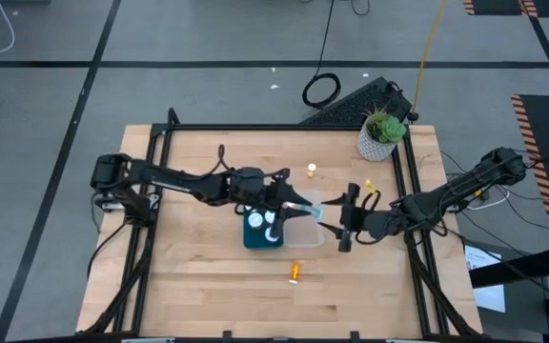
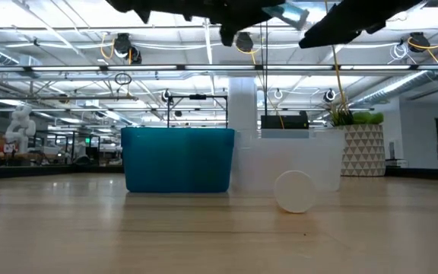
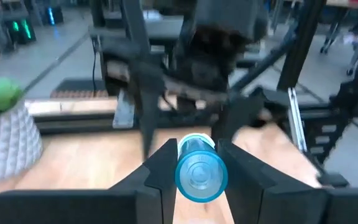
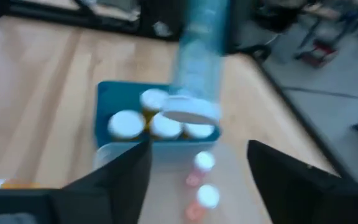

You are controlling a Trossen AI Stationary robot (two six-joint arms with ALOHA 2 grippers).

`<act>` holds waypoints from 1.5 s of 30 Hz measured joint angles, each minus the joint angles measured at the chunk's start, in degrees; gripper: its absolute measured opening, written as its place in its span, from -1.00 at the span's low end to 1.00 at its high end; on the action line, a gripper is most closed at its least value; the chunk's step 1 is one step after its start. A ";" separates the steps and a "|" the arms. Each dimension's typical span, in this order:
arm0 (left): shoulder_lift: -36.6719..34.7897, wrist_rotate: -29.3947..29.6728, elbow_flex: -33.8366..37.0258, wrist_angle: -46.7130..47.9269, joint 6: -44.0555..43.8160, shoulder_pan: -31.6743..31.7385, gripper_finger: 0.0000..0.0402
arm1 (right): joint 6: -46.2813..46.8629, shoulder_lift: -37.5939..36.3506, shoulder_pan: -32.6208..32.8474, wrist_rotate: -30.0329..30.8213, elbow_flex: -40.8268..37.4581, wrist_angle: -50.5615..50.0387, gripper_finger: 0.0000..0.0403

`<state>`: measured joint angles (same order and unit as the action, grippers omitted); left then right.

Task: Pick and place medicine bottles into bin by pill shape (circle, oval)
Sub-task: Put the small blue pill bottle into the transparent bin

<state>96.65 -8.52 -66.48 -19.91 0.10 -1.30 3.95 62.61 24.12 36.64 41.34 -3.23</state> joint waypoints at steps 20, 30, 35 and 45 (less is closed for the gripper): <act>-12.29 6.70 19.33 -31.69 -4.64 0.20 -0.46 | -35.82 0.03 0.02 5.07 0.02 31.20 0.57; -12.25 6.07 21.24 -37.83 -8.15 -0.04 -0.46 | -50.93 5.98 -1.90 -4.45 0.04 45.53 0.57; -12.25 5.98 21.22 -37.63 -8.26 -0.07 -0.46 | -54.24 9.41 -4.79 -8.38 0.02 51.33 0.57; -12.25 5.52 21.22 -37.32 -8.37 -0.07 -0.46 | -54.29 12.39 -9.20 -12.39 0.02 56.61 0.55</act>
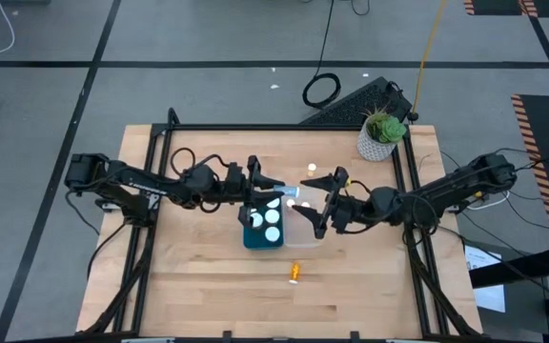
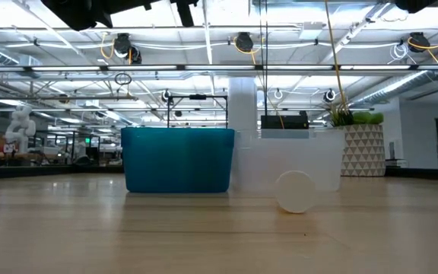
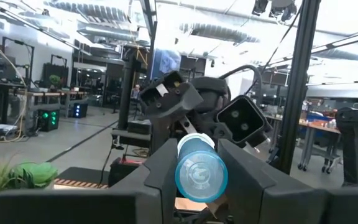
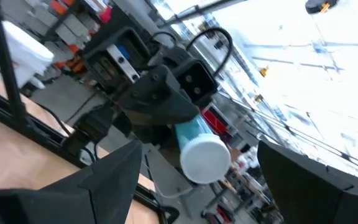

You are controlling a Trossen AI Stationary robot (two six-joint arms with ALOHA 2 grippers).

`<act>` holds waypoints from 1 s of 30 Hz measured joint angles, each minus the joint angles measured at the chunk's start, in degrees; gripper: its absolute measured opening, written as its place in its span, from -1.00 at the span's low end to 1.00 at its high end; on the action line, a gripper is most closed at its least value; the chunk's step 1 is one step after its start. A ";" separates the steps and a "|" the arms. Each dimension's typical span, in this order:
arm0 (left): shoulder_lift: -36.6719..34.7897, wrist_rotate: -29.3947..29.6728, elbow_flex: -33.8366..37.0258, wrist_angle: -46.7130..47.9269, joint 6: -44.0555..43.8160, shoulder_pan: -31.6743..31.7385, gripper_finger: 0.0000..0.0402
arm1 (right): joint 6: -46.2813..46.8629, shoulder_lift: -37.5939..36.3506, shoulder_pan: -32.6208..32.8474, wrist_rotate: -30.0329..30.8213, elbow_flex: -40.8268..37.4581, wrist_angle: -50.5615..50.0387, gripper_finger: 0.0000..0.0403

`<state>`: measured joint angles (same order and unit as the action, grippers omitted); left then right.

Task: Pick and place medicine bottles into bin by pill shape (circle, oval)
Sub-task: Put the small blue pill bottle into the transparent bin

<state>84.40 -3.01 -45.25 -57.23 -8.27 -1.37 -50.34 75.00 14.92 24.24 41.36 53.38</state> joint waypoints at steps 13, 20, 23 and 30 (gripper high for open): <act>0.00 -0.01 -0.02 0.11 0.28 0.00 -0.46 | 5.67 0.04 -3.34 -5.28 0.00 -0.10 0.31; 0.02 -0.05 -0.04 0.59 0.67 0.00 -0.46 | 6.44 0.04 -3.72 -6.57 0.02 -2.48 -0.08; 0.02 -0.09 -0.04 1.47 1.24 0.00 -0.46 | 7.34 0.04 -3.76 -6.55 0.02 -3.00 -0.22; 0.02 -0.13 -0.04 3.35 3.22 0.00 -0.46 | 8.53 0.02 -3.74 -6.55 0.02 -4.30 -0.42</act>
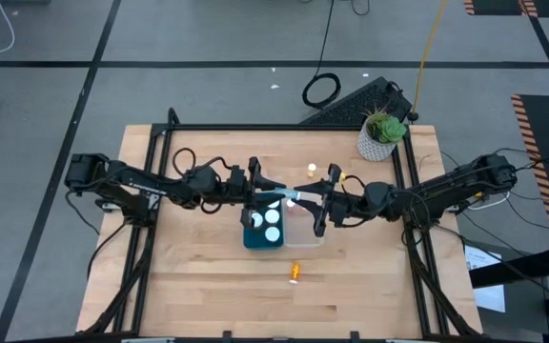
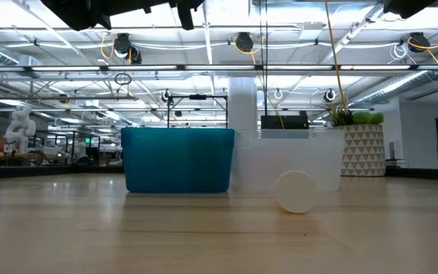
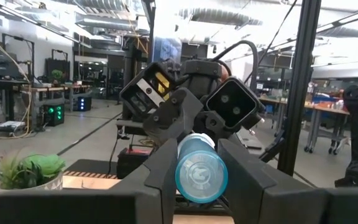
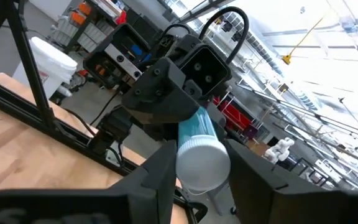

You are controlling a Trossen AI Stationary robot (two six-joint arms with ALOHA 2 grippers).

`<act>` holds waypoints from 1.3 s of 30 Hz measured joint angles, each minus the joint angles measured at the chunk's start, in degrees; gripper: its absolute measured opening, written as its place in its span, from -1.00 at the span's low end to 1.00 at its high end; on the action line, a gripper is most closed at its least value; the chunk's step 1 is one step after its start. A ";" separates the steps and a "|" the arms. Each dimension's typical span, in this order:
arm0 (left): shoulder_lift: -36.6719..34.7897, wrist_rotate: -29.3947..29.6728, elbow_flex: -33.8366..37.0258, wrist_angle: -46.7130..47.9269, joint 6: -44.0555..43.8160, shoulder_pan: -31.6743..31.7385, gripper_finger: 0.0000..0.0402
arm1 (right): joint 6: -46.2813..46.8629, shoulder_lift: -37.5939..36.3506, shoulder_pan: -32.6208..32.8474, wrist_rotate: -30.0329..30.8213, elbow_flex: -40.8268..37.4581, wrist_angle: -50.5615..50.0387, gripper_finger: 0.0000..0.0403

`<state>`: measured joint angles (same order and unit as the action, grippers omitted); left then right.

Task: Pick and place medicine bottles into bin by pill shape (circle, oval)
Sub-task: Put the small blue pill bottle into the transparent bin

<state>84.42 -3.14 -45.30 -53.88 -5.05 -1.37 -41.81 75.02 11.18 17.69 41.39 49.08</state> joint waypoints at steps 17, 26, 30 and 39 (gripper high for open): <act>0.00 0.00 0.00 0.46 0.27 0.00 -0.36 | 3.02 -0.02 0.15 0.17 0.00 -1.09 -0.41; -8.79 3.29 -0.02 14.44 1.00 0.50 0.37 | 14.30 0.04 0.17 0.04 -0.02 -5.29 -0.39; -15.39 5.90 -0.02 23.80 1.52 0.48 0.56 | 22.15 0.02 0.26 3.99 0.00 -5.47 -0.39; -24.56 16.63 -0.04 45.91 1.77 0.60 0.48 | 42.27 0.01 -0.35 6.06 8.23 -33.58 -0.39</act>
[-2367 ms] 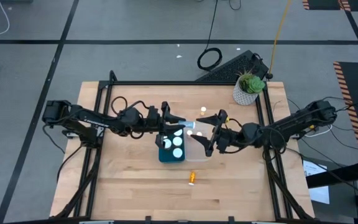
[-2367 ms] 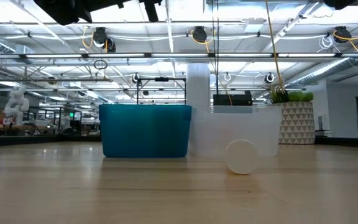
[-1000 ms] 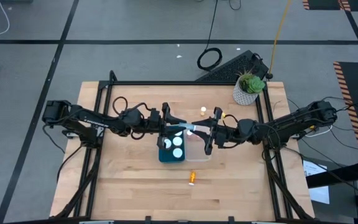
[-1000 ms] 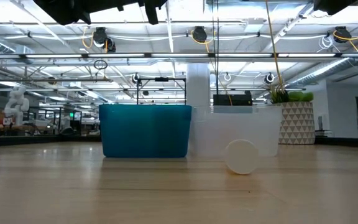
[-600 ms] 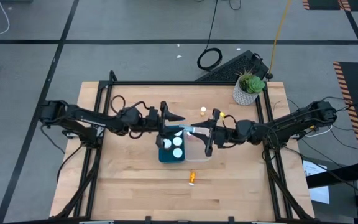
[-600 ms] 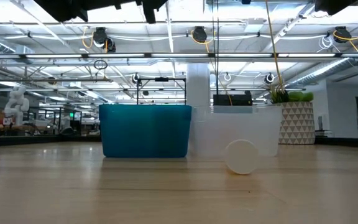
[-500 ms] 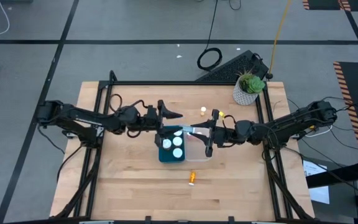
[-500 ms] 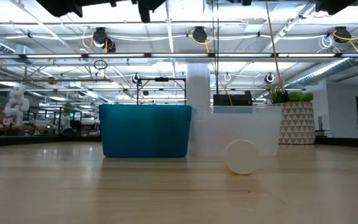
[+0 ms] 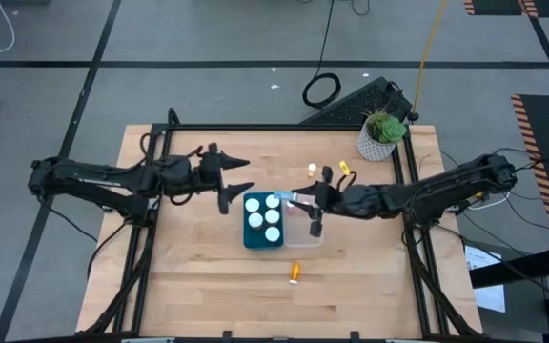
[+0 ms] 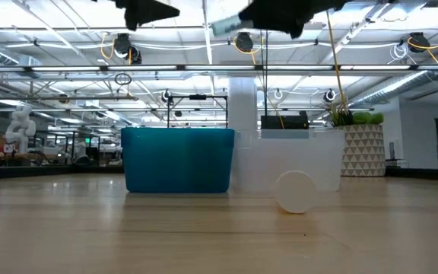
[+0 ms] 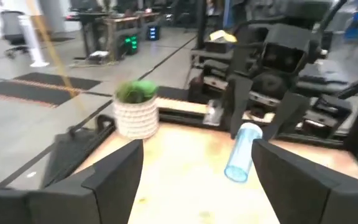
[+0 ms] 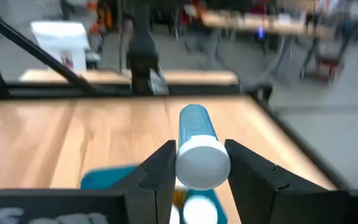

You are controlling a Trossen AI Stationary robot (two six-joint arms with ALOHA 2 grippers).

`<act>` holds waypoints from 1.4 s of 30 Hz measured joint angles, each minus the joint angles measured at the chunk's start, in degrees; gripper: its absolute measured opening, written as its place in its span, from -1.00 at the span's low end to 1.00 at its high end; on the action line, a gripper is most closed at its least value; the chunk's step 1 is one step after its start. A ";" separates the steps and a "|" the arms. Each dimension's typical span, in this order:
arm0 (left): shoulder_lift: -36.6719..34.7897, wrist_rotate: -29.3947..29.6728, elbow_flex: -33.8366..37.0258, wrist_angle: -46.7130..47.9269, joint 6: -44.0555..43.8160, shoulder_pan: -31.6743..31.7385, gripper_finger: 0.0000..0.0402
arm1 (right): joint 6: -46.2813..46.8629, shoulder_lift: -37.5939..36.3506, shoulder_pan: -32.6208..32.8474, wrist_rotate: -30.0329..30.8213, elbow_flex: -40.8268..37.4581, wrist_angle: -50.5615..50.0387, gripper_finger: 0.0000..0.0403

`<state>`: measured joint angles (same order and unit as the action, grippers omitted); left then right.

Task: Pick and place medicine bottles into bin by pill shape (circle, oval)
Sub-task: Put the small blue pill bottle into the transparent bin

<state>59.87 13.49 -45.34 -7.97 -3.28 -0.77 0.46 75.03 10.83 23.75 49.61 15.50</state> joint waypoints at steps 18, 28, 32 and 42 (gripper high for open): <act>0.10 2.65 0.02 5.34 0.15 1.43 0.36 | 16.32 1.64 -4.35 -13.97 9.13 -29.66 -0.39; 0.12 2.65 0.02 6.50 -0.40 1.87 0.36 | 17.16 11.08 -4.94 -17.91 9.13 -32.25 -0.39; 0.12 2.65 0.02 6.52 -0.40 1.87 0.36 | 17.16 12.85 -4.92 -17.97 9.11 -33.89 -0.39; 0.12 2.65 0.02 6.43 -0.33 1.87 0.36 | 16.71 13.22 -5.57 -16.14 9.06 -33.96 -0.39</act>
<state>59.99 16.14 -45.32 -1.54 -3.62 1.10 17.18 88.26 5.26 7.61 58.67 -18.46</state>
